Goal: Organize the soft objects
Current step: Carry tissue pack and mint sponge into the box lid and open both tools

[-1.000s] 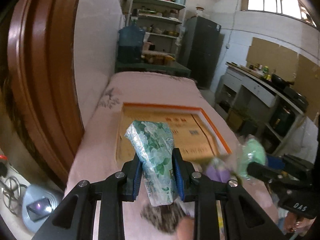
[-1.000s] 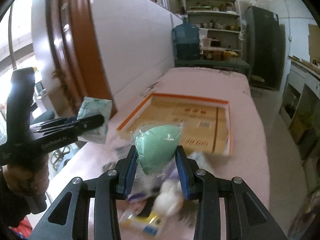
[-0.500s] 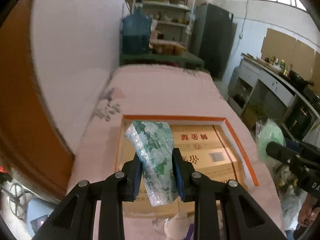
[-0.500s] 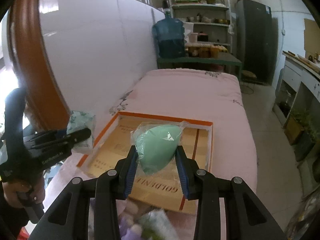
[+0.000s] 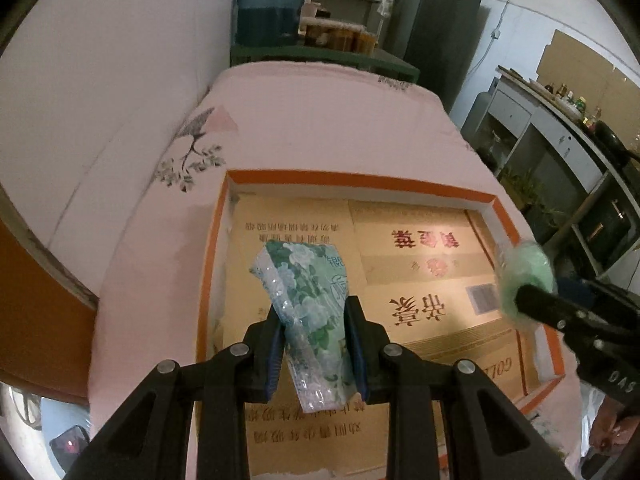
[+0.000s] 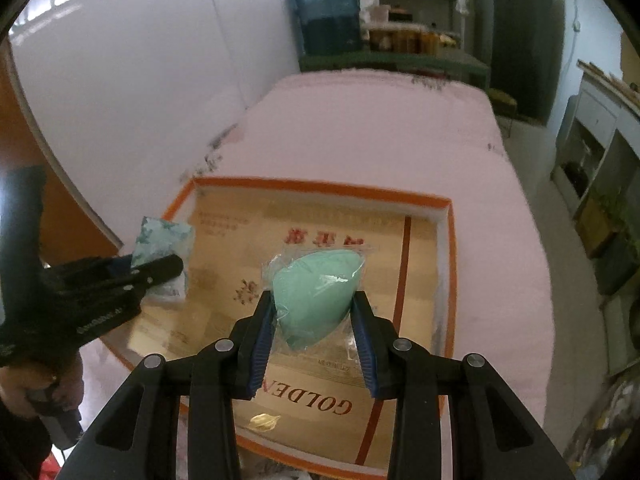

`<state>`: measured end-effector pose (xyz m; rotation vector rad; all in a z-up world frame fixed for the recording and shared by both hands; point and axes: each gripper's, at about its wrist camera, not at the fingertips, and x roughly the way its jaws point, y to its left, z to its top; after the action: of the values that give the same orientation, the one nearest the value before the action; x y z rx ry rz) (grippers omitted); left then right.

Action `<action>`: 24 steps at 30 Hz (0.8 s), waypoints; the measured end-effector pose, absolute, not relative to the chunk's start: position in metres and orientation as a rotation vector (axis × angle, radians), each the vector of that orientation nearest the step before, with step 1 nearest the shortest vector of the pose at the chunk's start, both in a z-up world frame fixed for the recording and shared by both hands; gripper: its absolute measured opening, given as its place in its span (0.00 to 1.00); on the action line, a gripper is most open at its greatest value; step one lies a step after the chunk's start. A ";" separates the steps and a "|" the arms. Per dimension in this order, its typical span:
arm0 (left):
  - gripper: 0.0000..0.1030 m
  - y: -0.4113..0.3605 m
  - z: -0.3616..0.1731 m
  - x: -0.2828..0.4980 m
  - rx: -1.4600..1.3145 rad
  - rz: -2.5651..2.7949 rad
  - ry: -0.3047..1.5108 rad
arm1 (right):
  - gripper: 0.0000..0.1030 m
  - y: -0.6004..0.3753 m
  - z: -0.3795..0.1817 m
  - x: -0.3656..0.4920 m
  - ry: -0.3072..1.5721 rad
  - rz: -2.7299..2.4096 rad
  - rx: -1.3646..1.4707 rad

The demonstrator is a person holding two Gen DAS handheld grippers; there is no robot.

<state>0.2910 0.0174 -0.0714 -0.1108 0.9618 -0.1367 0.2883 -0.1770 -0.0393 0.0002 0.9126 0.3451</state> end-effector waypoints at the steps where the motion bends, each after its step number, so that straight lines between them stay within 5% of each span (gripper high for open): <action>1: 0.28 0.017 -0.073 0.292 -0.114 -0.138 0.965 | 0.37 -0.176 -0.045 0.291 0.928 0.343 -0.002; 12: 0.33 0.025 -0.088 0.298 -0.169 -0.166 0.977 | 0.39 -0.176 -0.078 0.303 1.004 0.334 -0.005; 16: 0.43 0.026 -0.092 0.299 -0.180 -0.228 0.991 | 0.43 -0.177 -0.082 0.303 1.002 0.342 0.006; 19: 0.64 0.024 -0.090 0.297 -0.173 -0.212 0.987 | 0.53 -0.176 -0.082 0.302 1.003 0.339 0.001; 24: 0.64 0.023 -0.077 0.287 -0.143 -0.202 0.912 | 0.57 -0.175 -0.080 0.295 0.987 0.330 -0.019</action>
<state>0.2868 0.0226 -0.0769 -0.1430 0.9121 -0.2020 0.2950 -0.1749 -0.0797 -0.0191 0.9866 0.3302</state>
